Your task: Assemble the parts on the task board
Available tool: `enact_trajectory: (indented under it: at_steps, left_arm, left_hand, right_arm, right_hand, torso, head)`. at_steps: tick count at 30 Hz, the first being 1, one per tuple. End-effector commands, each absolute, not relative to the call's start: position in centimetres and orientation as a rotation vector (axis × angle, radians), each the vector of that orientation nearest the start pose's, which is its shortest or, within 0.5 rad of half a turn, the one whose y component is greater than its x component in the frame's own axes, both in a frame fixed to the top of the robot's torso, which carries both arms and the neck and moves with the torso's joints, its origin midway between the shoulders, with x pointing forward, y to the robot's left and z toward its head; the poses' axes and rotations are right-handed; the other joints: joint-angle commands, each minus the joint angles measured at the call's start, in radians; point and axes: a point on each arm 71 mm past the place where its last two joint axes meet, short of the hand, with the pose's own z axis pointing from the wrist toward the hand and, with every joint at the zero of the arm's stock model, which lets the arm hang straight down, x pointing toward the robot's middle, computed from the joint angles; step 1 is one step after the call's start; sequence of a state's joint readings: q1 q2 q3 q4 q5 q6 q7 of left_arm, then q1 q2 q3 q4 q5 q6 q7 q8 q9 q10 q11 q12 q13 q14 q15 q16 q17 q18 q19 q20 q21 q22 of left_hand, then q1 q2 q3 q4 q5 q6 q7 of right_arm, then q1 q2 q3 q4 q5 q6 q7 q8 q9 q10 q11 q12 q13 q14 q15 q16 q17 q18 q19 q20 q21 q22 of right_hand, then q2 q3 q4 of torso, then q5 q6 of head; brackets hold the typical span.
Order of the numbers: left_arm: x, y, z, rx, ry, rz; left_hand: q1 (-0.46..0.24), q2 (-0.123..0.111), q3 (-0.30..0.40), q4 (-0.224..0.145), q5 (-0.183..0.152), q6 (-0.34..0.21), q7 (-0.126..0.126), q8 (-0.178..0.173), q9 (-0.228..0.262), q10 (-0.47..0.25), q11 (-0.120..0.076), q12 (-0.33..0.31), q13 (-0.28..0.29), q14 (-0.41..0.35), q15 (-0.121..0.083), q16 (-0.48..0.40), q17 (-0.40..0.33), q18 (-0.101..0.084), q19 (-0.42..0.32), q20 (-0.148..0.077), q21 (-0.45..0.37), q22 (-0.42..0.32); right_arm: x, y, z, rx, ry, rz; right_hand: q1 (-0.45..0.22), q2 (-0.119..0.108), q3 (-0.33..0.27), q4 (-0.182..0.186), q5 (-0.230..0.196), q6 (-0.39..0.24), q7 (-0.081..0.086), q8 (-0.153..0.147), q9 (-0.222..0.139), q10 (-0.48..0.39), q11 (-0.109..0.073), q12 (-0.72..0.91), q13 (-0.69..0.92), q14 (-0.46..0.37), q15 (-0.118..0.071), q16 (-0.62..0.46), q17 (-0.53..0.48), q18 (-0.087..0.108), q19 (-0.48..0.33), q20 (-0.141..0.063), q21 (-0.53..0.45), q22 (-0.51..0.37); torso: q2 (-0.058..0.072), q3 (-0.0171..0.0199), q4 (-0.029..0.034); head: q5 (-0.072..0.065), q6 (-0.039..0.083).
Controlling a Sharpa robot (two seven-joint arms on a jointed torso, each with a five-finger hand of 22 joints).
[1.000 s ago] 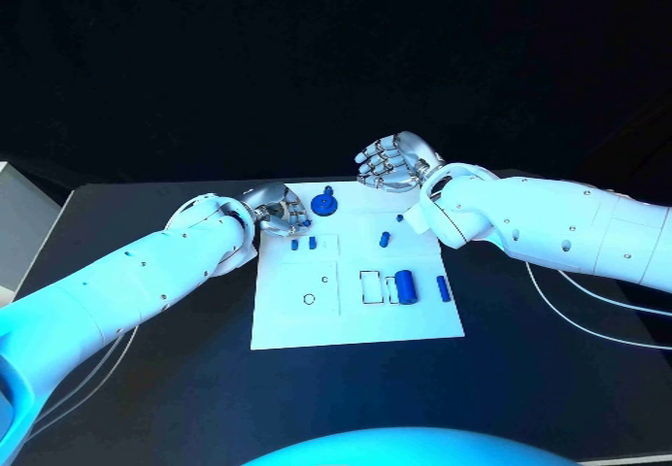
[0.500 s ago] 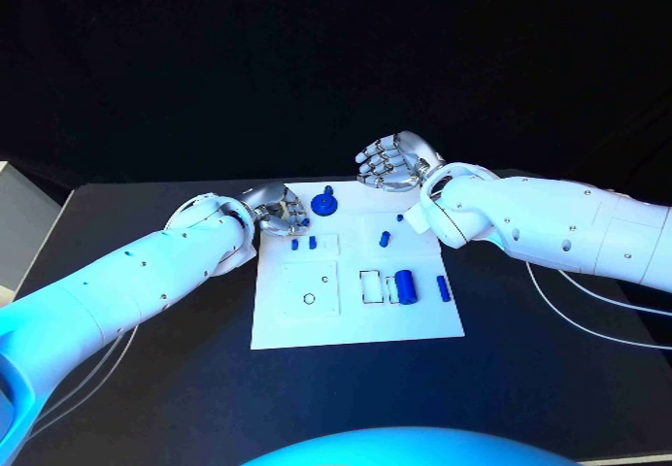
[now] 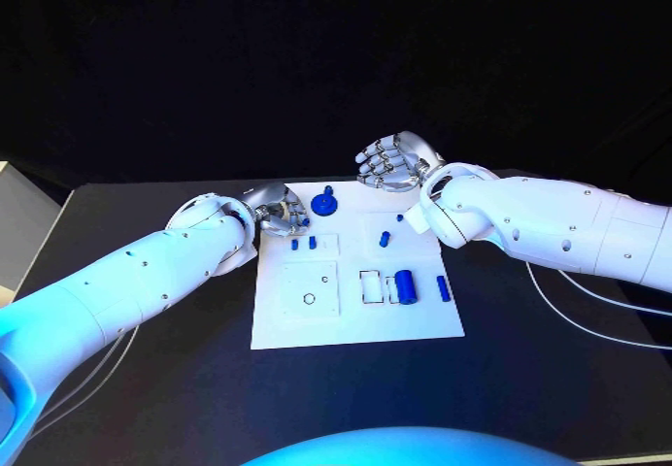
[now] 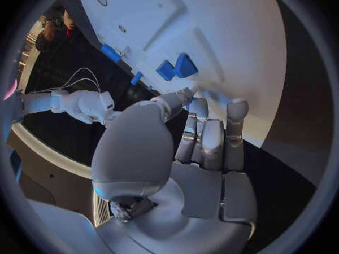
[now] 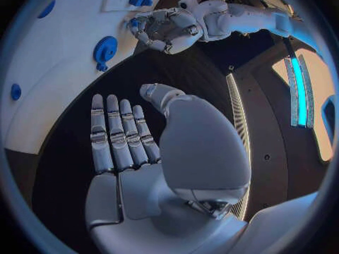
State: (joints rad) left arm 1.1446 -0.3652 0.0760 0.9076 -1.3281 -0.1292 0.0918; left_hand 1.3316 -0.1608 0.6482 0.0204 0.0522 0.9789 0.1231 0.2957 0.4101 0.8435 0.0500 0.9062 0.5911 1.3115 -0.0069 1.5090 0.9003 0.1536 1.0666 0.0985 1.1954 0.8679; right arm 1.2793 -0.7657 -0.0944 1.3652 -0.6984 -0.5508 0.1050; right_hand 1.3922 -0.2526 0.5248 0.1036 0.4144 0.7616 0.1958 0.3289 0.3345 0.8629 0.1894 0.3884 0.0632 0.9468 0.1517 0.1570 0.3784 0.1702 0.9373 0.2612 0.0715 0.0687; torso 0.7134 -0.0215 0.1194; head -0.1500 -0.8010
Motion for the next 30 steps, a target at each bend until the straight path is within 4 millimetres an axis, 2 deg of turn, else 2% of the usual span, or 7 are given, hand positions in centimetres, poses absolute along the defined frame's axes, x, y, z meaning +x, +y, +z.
enact_trajectory:
  at_steps: [1,30]
  left_arm:
    - [56.91,11.46,-22.21,0.076,1.796,-0.802]
    - [56.92,11.38,-22.25,0.076,1.798,-0.805]
  left_hand:
    - [0.008,0.001,0.001,-0.006,0.003,-0.004,0.001,0.007,0.001,-0.007,0.002,0.007,0.002,-0.006,0.001,0.0,-0.001,-0.002,-0.003,0.001,0.004,-0.001]
    - [0.014,0.0,0.005,-0.012,0.002,0.0,0.002,0.009,0.003,-0.009,0.003,0.008,0.005,-0.009,0.002,0.0,-0.008,-0.002,-0.003,0.001,0.005,0.0]
  right_arm:
    - [52.71,-22.24,-16.42,0.535,1.483,0.946]
    - [52.71,-22.27,-16.42,0.536,1.483,0.946]
  right_hand:
    - [-0.012,-0.002,-0.001,0.007,0.006,0.006,0.048,-0.004,-0.002,0.004,0.001,-0.005,0.0,0.004,0.001,-0.006,-0.001,0.014,-0.001,0.003,-0.003,-0.001]
    - [-0.013,-0.002,-0.002,0.007,0.006,0.006,0.048,-0.004,-0.002,0.004,0.001,-0.007,0.0,0.004,0.002,-0.007,-0.002,0.014,-0.002,0.003,-0.003,-0.002]
  torso:
    - [0.0,0.0001,0.0001]
    - [0.0,0.0003,-0.0004]
  head:
    - [0.0,0.0]
    - [0.0,0.001]
